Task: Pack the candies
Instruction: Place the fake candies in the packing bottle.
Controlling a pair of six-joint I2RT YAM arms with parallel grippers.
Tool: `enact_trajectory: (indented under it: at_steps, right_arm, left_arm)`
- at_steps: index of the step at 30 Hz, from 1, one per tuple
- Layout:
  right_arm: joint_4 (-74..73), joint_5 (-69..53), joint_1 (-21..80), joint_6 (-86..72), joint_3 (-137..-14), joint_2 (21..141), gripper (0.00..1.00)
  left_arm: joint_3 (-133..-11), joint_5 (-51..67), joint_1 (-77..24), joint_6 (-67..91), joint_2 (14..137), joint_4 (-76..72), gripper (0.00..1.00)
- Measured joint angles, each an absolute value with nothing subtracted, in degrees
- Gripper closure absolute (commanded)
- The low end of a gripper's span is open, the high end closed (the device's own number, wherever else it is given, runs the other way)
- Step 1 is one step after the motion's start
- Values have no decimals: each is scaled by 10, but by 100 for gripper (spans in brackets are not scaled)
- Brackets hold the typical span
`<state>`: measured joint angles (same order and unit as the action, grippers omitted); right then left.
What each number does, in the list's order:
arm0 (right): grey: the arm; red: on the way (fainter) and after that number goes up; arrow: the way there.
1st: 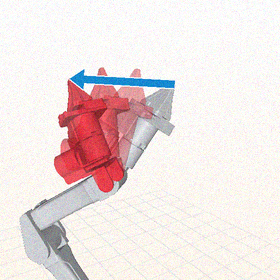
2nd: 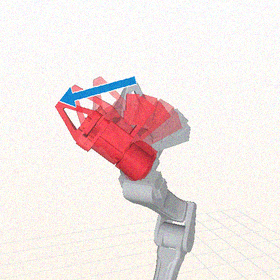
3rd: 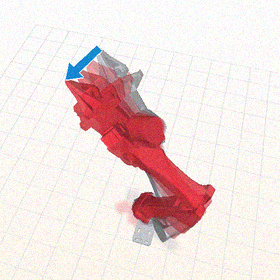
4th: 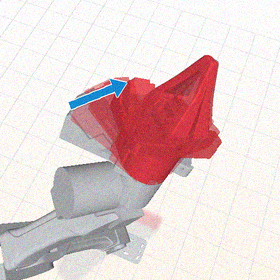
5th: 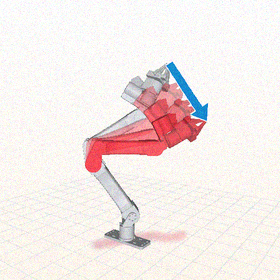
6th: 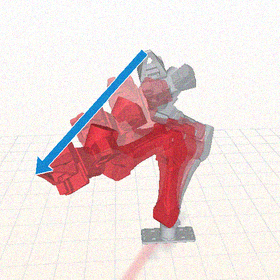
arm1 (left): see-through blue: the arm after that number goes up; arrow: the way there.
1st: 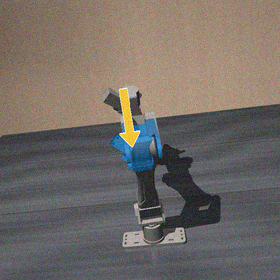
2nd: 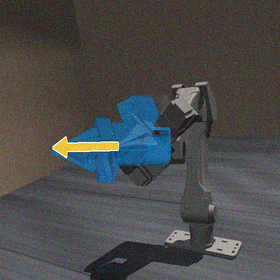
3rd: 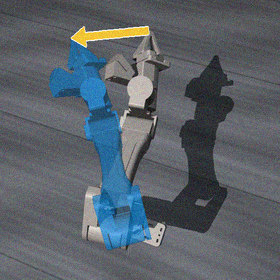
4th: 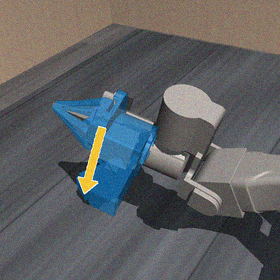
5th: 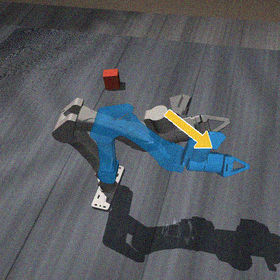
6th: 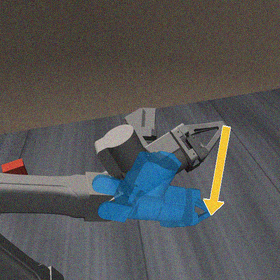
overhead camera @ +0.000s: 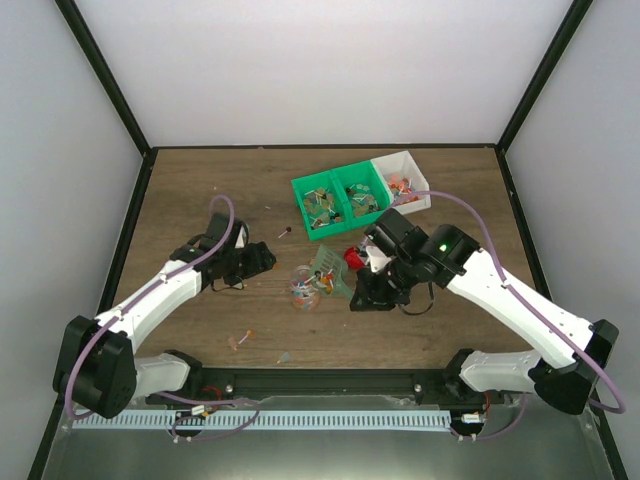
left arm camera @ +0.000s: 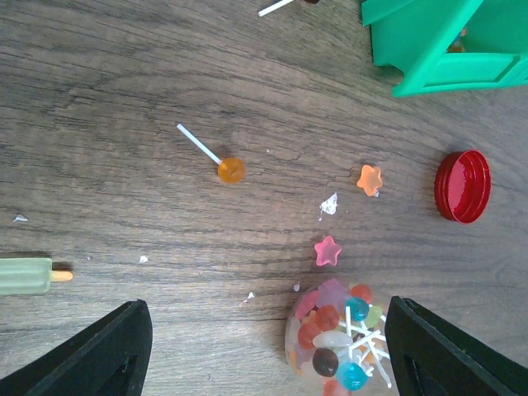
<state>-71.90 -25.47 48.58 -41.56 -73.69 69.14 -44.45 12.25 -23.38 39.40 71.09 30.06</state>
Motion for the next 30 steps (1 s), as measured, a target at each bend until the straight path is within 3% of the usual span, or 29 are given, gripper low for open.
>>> enact_trajectory:
  at_steps: [30]
  right_arm:
    - [-734,-238,504,-411,-777,728,99]
  left_arm:
    - [-439,123,-234,394,711,297,21]
